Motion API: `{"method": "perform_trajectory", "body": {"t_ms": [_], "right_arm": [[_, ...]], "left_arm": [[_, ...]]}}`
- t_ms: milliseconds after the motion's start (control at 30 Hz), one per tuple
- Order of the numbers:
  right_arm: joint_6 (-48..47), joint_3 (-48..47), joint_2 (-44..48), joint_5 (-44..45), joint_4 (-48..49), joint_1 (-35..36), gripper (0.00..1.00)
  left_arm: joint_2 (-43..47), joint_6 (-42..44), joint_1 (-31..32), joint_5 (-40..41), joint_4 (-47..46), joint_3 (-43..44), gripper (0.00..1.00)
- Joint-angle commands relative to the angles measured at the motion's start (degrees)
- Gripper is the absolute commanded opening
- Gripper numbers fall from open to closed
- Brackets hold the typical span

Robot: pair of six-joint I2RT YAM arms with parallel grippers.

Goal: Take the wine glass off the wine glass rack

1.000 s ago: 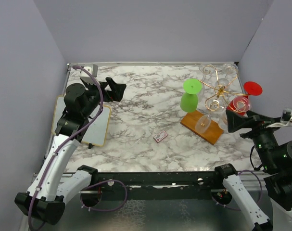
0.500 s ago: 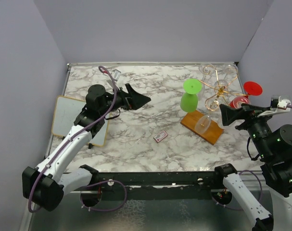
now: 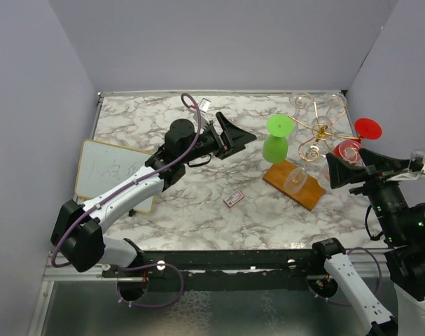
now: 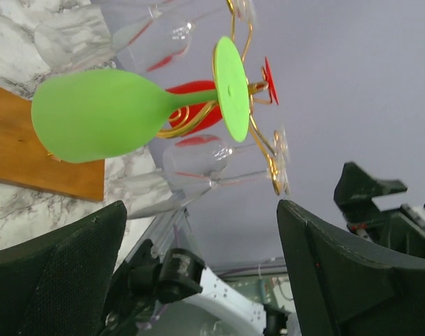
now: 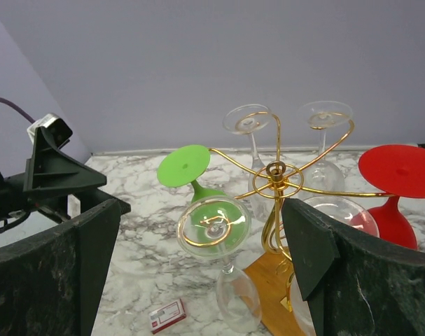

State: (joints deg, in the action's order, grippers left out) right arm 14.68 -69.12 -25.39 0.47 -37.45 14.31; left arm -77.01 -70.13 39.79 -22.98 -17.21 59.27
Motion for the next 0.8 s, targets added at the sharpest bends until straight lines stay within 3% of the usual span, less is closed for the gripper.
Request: {"method": "perform_trajectory", "body": {"t_ms": [0, 233, 567, 767], "right_arm": [[-1.6, 0.5, 1.9, -0.7, 2.1, 0.4, 0.99], [-2.6, 0.8, 3.7, 0.0, 3.0, 0.4, 0.99], [-3.2, 1.2, 5.1, 0.4, 3.1, 0.4, 0.99], [-3.5, 1.7, 5.7, 1.0, 2.9, 0.5, 0.99]], "left_arm": [[-2.1, -6.2, 0.6, 7.3, -3.6, 3.6, 0.89], [-7.9, -9.3, 1.5, 7.9, -3.8, 7.7, 0.72], [-12.1, -9.1, 3.7, 9.4, -4.6, 11.3, 0.66], [-13.4, -10.1, 4.2, 9.8, -5.5, 11.9, 0.56]]}}
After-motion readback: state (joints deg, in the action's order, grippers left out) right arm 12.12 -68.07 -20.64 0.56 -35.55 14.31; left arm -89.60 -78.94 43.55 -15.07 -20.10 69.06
